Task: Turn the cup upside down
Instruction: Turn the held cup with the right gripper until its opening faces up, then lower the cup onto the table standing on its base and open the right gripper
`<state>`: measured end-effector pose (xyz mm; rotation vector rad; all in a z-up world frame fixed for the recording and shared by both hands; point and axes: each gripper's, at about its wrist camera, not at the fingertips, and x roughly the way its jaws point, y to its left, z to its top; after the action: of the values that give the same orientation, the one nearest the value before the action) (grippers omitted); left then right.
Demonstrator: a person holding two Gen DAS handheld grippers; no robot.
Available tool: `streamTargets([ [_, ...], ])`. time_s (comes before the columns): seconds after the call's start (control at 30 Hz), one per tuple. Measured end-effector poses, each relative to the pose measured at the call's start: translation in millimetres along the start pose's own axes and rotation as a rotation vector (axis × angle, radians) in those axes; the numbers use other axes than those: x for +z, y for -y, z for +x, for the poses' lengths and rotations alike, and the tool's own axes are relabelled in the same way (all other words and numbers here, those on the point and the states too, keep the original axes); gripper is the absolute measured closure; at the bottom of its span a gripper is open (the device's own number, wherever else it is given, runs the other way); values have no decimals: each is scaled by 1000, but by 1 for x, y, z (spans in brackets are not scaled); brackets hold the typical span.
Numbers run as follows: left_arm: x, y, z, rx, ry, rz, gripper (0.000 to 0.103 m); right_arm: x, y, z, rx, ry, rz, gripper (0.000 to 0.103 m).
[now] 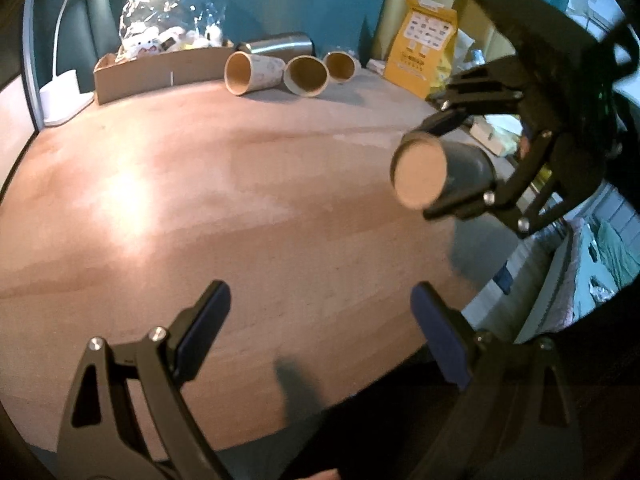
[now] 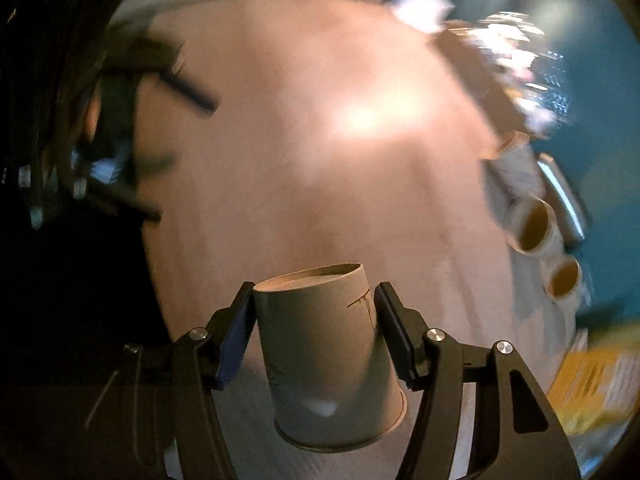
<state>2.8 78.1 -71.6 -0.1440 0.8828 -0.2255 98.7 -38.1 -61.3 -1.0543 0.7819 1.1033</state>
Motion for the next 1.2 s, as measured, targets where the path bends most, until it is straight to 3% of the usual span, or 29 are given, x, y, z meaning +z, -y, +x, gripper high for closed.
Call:
streamTargets([
  [0.13, 15, -5, 8, 12, 15, -50, 10, -16, 24, -24, -27, 180, 270, 40],
  [0.27, 30, -3, 14, 25, 32, -70, 10, -52, 45, -48, -94, 425, 554, 40],
  [0.33, 36, 2, 16, 26, 39, -67, 10, -70, 43, -57, -122, 543, 659, 40],
  [0.47, 47, 13, 20, 22, 51, -62, 10, -97, 38, -56, -174, 668, 798, 40],
  [0.83, 57, 37, 36, 32, 79, -74, 10, -154, 9, -37, -302, 732, 991, 39],
  [0.97, 55, 42, 44, 33, 64, -76, 10, -160, -5, -41, -367, 739, 974, 39],
  [1.2, 55, 51, 49, 27, 58, -77, 10, -173, -11, -40, -379, 717, 974, 39],
])
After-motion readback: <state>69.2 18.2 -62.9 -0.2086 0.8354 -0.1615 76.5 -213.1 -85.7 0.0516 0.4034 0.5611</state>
